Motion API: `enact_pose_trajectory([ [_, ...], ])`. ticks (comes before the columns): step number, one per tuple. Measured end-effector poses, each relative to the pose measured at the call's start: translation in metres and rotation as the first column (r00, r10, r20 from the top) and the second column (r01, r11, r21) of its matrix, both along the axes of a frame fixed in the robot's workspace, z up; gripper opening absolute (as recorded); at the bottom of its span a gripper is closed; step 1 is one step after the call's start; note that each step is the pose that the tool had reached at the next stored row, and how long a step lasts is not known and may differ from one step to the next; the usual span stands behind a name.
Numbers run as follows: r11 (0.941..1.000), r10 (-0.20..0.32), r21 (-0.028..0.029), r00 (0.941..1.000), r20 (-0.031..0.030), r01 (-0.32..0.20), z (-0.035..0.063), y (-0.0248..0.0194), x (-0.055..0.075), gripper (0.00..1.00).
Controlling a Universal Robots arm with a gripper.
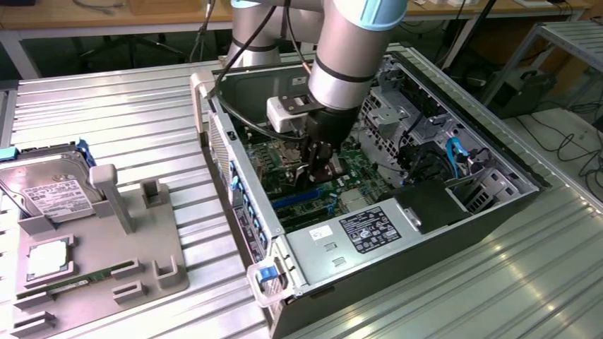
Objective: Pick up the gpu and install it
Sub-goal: 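Insert the gpu into the slot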
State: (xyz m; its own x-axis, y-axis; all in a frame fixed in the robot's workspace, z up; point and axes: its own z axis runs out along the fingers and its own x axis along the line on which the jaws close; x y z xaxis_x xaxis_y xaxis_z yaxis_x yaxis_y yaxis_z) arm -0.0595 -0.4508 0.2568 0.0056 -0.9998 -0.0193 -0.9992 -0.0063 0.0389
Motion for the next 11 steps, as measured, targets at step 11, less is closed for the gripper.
enact_pose_trajectory([
  [11,1.0,0.0,0.0001,1.0,0.0,0.0,-0.0011,-0.0058,-0.0008,0.27],
])
